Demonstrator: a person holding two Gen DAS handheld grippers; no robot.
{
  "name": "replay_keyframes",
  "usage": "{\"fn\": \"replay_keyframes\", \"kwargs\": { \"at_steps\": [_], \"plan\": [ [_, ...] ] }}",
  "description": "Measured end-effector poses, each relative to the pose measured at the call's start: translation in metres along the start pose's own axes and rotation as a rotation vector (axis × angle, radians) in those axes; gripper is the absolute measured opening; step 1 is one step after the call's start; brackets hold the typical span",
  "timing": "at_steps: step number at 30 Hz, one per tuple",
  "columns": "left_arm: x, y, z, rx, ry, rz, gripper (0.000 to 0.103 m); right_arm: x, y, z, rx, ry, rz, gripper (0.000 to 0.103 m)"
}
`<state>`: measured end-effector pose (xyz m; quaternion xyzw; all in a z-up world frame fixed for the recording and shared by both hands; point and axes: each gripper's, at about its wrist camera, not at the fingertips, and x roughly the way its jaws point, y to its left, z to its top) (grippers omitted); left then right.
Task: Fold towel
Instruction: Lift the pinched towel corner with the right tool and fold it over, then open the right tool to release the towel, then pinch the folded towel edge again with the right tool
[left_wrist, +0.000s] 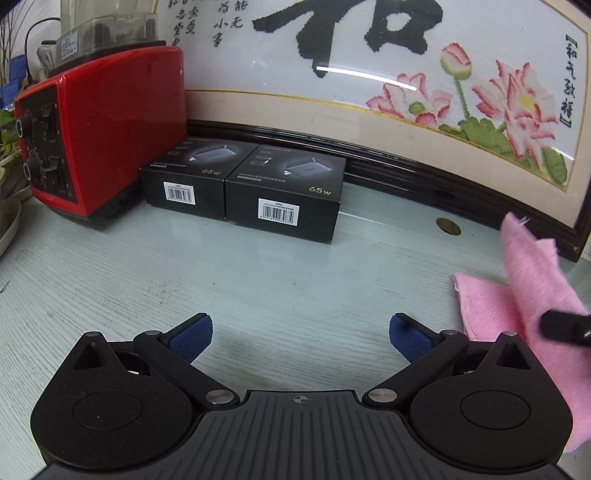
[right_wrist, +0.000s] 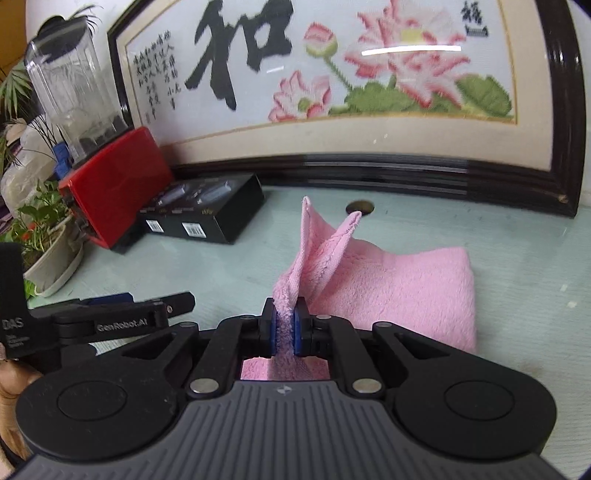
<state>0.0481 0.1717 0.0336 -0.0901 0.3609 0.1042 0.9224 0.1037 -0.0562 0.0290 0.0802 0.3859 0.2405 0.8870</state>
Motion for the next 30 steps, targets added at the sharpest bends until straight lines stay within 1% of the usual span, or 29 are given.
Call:
{"fn": "replay_keyframes", "kwargs": {
  "at_steps": [2,3,5,7,8,9,11,13,15,17,18,21,22,24,26,28,30],
  "plan": [
    [0.000,0.000,0.000,0.000,0.002,-0.003,0.103,0.010,0.000,-0.004,0.018,0.036,0.032,0.021],
    [0.001,0.000,0.000,0.000,0.004,-0.003,0.103,0.008,-0.003,-0.004,0.036,0.026,0.068,0.030],
    [0.002,0.001,-0.001,-0.002,0.006,-0.002,0.103,-0.004,-0.009,0.000,0.075,-0.016,0.159,0.044],
    [0.003,0.000,-0.001,0.001,0.011,-0.004,0.103,-0.026,-0.015,0.003,0.083,-0.087,0.201,0.052],
    [0.003,0.000,-0.002,0.005,0.013,-0.008,0.103,-0.038,-0.018,0.004,0.085,-0.125,0.219,0.052],
    [0.003,-0.001,-0.002,0.013,0.015,-0.015,0.103,-0.049,-0.020,0.005,0.083,-0.151,0.218,0.053],
    [0.003,-0.003,-0.003,0.022,0.013,-0.016,0.103,-0.058,-0.023,0.003,0.065,-0.158,0.177,0.053],
    [0.003,-0.002,-0.003,0.019,0.014,-0.010,0.103,-0.062,-0.023,-0.007,-0.003,-0.154,0.083,0.053],
    [0.005,-0.001,-0.003,0.014,0.019,-0.006,0.103,-0.055,-0.020,-0.016,-0.071,-0.132,0.020,0.053],
    [0.007,0.001,-0.003,0.004,0.029,-0.006,0.103,-0.041,-0.011,-0.032,-0.176,-0.084,-0.055,0.053],
    [0.008,0.002,-0.003,-0.001,0.033,-0.005,0.103,-0.037,-0.007,-0.037,-0.212,-0.080,-0.069,0.053],
    [0.009,0.004,-0.003,-0.006,0.036,-0.011,0.103,-0.025,0.017,-0.050,-0.355,-0.075,-0.080,0.055],
    [0.009,0.003,-0.003,-0.004,0.034,-0.012,0.103,-0.023,0.025,-0.054,-0.396,-0.082,-0.077,0.061],
    [0.007,0.001,-0.005,0.009,0.024,-0.019,0.103,-0.019,0.033,-0.059,-0.440,-0.081,-0.090,0.069],
    [0.003,-0.001,-0.005,0.021,0.001,-0.045,0.103,-0.016,0.038,-0.062,-0.472,-0.076,-0.110,0.069],
    [-0.006,-0.004,-0.006,0.036,-0.049,-0.103,0.103,-0.022,0.032,-0.058,-0.432,-0.087,-0.081,0.069],
    [-0.018,-0.010,-0.008,0.073,-0.110,-0.189,0.103,-0.035,0.020,-0.049,-0.352,-0.108,-0.025,0.069]
  ]
}}
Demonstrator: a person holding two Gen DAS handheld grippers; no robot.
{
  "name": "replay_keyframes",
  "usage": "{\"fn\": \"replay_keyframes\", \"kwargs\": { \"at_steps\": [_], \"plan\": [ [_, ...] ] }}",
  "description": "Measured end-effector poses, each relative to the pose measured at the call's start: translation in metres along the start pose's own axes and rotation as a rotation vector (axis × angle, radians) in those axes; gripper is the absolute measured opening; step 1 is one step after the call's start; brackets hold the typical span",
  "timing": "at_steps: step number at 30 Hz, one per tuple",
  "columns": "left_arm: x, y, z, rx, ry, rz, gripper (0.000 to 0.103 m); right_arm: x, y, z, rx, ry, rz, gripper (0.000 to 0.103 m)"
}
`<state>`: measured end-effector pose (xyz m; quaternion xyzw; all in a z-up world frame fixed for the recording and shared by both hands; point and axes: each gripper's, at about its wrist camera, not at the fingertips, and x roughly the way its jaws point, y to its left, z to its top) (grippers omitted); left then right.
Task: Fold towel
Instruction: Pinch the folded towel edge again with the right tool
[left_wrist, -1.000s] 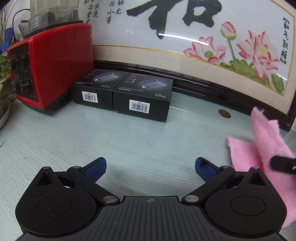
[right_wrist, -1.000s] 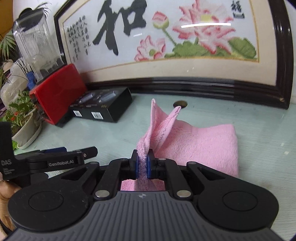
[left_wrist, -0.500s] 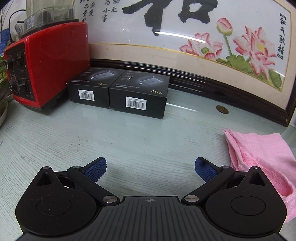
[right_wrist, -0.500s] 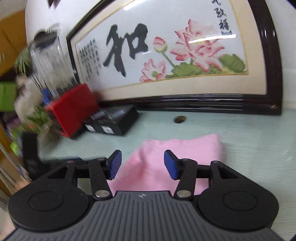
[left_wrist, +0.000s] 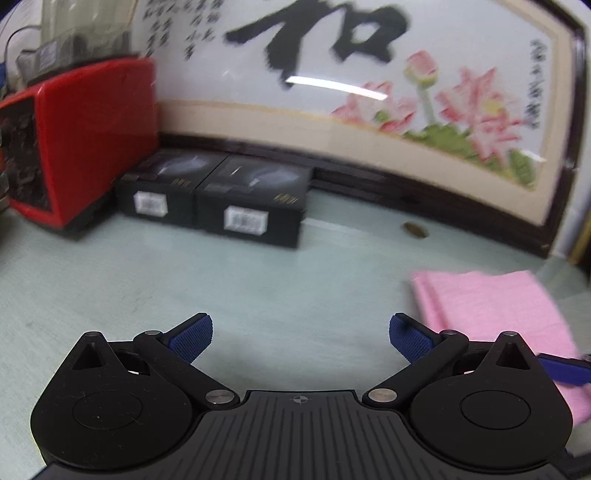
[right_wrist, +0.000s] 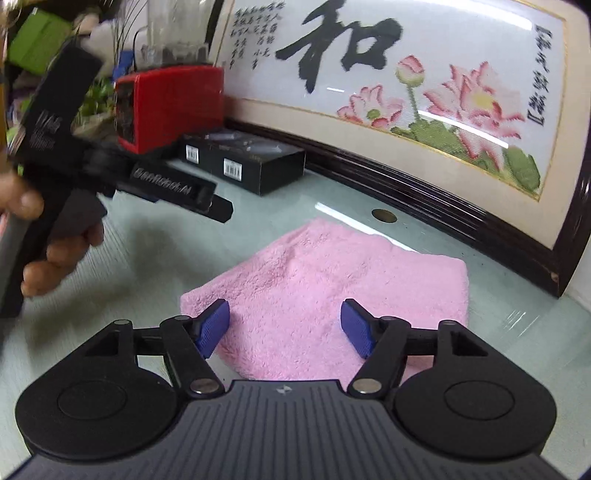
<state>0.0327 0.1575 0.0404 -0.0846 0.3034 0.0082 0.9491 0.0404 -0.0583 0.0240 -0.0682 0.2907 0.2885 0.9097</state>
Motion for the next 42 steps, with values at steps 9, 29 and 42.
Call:
{"fn": "replay_keyframes", "kwargs": {
  "at_steps": [9,29,42],
  "plan": [
    [-0.012,-0.033,-0.010,0.171,0.010,-0.374,0.103,-0.057,-0.114,-0.018,0.494,-0.145,0.085,0.080],
    [0.014,-0.056,-0.031,0.353,0.129,-0.170,0.103,-0.024,-0.107,-0.031,0.565,0.067,0.270,0.076],
    [0.020,-0.051,-0.028,0.299,0.172,-0.190,0.103,0.016,-0.126,-0.022,0.543,0.096,0.042,0.031]
  ]
}}
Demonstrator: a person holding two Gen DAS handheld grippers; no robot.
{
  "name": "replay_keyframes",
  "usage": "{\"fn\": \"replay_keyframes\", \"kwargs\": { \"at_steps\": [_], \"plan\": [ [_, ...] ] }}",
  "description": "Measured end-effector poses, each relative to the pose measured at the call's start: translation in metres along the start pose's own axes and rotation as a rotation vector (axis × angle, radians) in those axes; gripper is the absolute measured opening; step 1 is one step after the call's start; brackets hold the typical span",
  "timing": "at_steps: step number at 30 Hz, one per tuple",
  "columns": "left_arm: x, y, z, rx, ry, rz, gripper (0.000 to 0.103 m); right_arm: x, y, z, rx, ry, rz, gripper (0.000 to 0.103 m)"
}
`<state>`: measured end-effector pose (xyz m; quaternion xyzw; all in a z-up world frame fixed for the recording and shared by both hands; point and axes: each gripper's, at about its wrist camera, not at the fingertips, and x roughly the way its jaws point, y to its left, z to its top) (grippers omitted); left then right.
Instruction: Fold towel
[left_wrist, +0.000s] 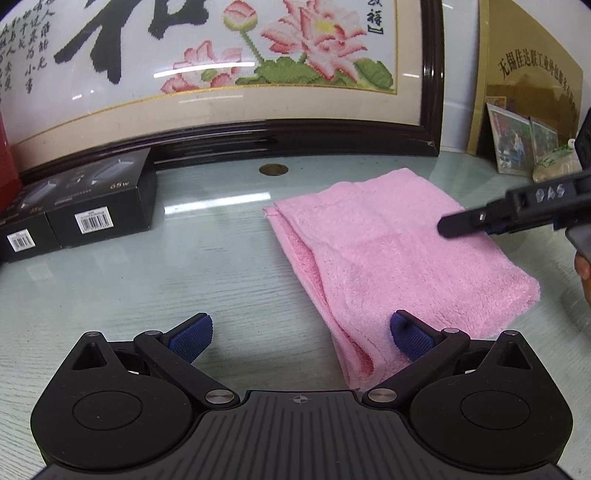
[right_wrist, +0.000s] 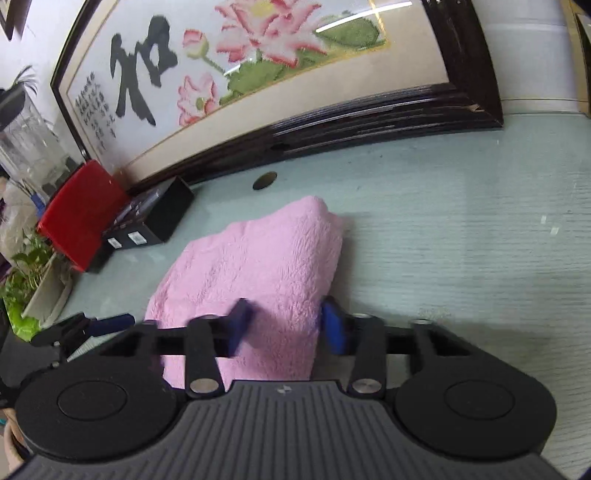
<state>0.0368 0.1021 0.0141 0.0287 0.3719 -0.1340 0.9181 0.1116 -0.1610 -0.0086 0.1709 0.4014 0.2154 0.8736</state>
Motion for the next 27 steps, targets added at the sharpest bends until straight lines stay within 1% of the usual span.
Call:
{"fn": "replay_keyframes", "kwargs": {
  "at_steps": [2,4,7,11,14,16,17,19,21,24,27],
  "plan": [
    [0.000,-0.001,0.000,0.004,-0.005,0.004,0.103,-0.001,0.005,-0.001,-0.021,-0.015,-0.012,0.023],
    [0.001,-0.002,0.000,-0.001,-0.016,0.013,0.103,-0.005,0.010,-0.001,-0.039,-0.042,-0.040,0.020],
    [0.012,-0.008,0.006,-0.032,-0.030,0.042,0.103,-0.012,0.011,0.004,-0.064,-0.083,-0.112,0.018],
    [0.035,-0.034,0.025,-0.050,-0.016,0.088,0.103,-0.019,-0.001,0.011,-0.093,-0.131,-0.211,0.018],
    [0.052,-0.057,0.040,-0.053,0.007,0.080,0.103,-0.025,-0.018,0.018,-0.107,-0.164,-0.270,0.018],
    [0.062,-0.068,0.047,-0.058,0.021,0.067,0.103,-0.027,-0.040,0.025,-0.065,-0.169,-0.297,0.019],
    [0.066,-0.073,0.050,-0.057,0.017,0.073,0.103,-0.027,-0.051,0.026,-0.042,-0.157,-0.290,0.022],
    [0.072,-0.079,0.054,-0.044,0.000,0.096,0.103,-0.027,-0.066,0.026,-0.007,-0.147,-0.267,0.025],
    [0.073,-0.081,0.053,-0.036,-0.017,0.106,0.103,-0.036,-0.079,0.025,0.047,-0.149,-0.215,0.027],
    [0.071,-0.077,0.048,-0.054,-0.030,0.100,0.103,-0.066,-0.074,0.021,0.044,-0.247,-0.153,0.030],
    [0.068,-0.077,0.045,-0.059,-0.038,0.100,0.103,-0.080,-0.068,0.016,0.033,-0.274,-0.026,0.043]
  ]
}}
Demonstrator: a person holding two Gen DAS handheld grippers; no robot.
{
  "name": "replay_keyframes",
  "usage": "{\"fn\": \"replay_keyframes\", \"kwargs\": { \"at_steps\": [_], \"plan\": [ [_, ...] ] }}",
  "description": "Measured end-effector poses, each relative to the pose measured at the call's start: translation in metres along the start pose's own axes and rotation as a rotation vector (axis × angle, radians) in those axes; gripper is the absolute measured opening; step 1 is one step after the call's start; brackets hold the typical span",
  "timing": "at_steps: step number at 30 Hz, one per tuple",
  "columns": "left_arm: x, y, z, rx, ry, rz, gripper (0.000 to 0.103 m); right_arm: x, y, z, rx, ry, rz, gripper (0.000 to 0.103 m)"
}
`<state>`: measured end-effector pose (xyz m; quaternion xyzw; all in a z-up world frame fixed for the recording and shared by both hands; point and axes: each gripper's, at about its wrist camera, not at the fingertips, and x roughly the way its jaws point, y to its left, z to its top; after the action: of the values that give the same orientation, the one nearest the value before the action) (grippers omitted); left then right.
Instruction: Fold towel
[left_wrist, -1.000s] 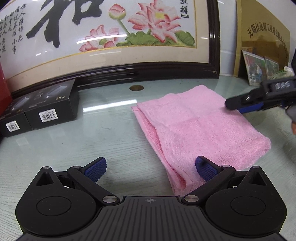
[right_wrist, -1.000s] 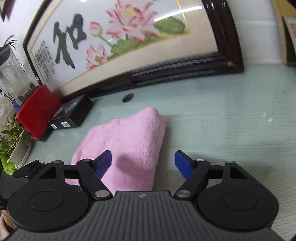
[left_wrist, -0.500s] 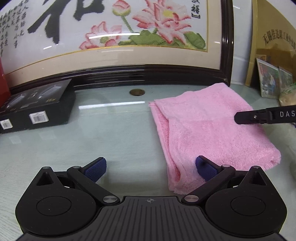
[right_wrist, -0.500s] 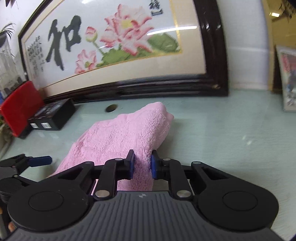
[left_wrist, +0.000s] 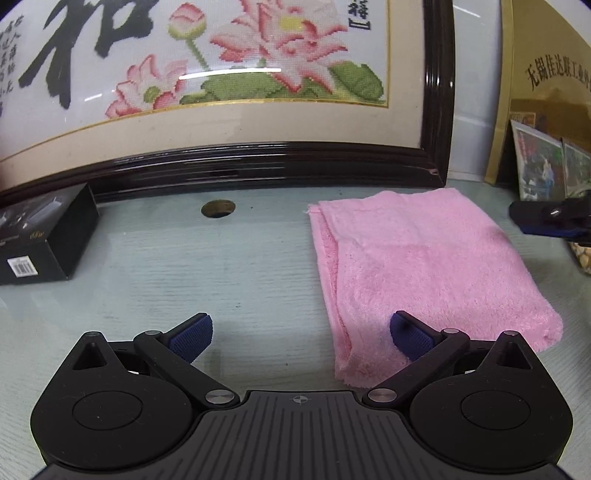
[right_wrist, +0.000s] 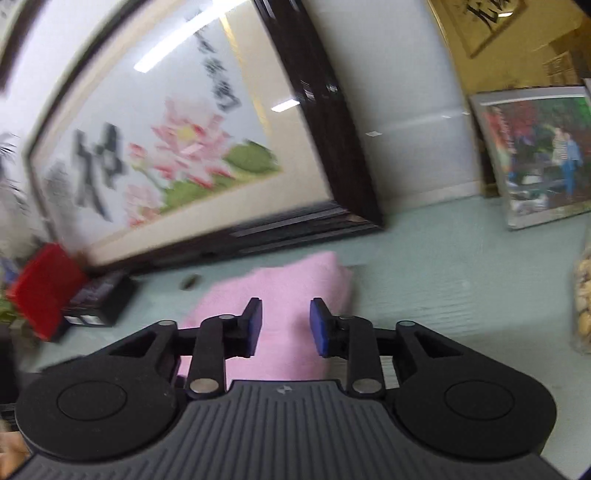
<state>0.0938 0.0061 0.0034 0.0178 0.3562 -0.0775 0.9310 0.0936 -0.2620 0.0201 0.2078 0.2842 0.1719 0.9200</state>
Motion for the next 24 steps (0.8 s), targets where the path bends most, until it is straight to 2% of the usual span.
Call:
{"fn": "replay_keyframes", "kwargs": {
  "at_steps": [1,3,6,10,13,17,19,21,23,24],
  "plan": [
    [-0.001,0.000,-0.001,0.003,-0.003,0.003,0.103,0.000,0.002,-0.003,-0.005,0.027,0.046,0.048],
    [-0.004,-0.002,-0.003,0.019,-0.012,0.010,0.103,0.007,0.005,-0.012,-0.020,0.114,0.102,0.049],
    [-0.006,-0.004,-0.003,0.037,-0.021,0.013,0.103,0.024,0.002,-0.026,-0.035,0.211,0.035,0.045],
    [-0.009,0.002,-0.001,0.029,-0.030,0.011,0.103,0.005,0.011,-0.023,-0.067,0.137,0.066,0.056],
    [-0.018,0.009,0.000,0.022,-0.066,0.043,0.103,-0.012,0.021,-0.029,-0.177,0.061,-0.015,0.070],
    [-0.023,0.012,0.000,0.027,-0.078,0.051,0.103,0.004,0.021,-0.044,-0.266,0.143,-0.119,0.071],
    [-0.024,0.011,-0.001,0.035,-0.078,0.064,0.103,0.004,0.022,-0.047,-0.268,0.136,-0.133,0.071],
    [-0.029,0.015,-0.002,0.025,-0.096,0.085,0.103,-0.009,0.023,-0.044,-0.253,0.069,-0.116,0.071],
    [-0.036,0.021,-0.002,-0.002,-0.120,0.103,0.103,-0.026,0.022,-0.040,-0.228,-0.017,-0.102,0.083],
    [-0.039,0.026,-0.002,-0.024,-0.130,0.114,0.103,-0.034,0.019,-0.039,-0.211,-0.050,-0.112,0.085]
  ]
}}
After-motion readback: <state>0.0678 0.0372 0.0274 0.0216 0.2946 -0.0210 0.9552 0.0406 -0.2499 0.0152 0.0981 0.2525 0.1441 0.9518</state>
